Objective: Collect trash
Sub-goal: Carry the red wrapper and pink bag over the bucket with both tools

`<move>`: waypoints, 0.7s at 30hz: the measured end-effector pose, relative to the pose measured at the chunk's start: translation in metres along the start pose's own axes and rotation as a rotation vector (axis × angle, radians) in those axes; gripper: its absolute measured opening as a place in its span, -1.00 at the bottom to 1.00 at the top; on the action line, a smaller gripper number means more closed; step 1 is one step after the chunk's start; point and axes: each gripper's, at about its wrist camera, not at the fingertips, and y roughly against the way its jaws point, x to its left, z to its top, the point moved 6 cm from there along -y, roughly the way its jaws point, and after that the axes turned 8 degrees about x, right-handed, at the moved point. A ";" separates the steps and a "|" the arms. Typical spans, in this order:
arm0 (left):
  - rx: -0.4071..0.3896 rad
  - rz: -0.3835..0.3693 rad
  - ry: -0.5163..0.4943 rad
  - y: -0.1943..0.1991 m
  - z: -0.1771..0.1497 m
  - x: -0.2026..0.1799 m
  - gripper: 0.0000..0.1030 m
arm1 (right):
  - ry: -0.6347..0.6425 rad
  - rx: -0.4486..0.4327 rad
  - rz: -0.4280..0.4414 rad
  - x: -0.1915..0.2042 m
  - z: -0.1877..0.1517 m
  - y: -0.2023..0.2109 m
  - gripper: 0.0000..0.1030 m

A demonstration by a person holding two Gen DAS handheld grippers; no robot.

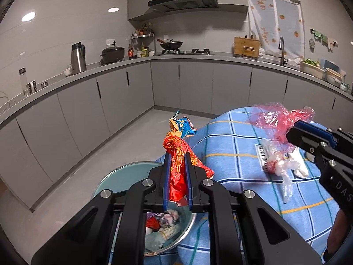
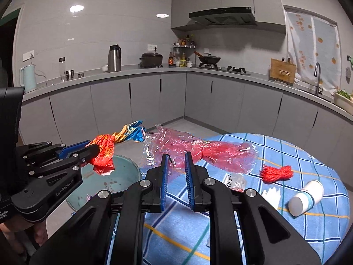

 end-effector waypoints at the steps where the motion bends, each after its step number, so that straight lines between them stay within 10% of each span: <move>1: 0.002 0.004 0.002 0.000 -0.001 0.003 -0.77 | 0.003 0.000 0.005 0.003 0.001 -0.001 -0.69; 21: 0.014 0.092 0.078 0.004 -0.013 0.062 -0.77 | 0.054 0.003 0.108 0.053 0.012 -0.022 -0.69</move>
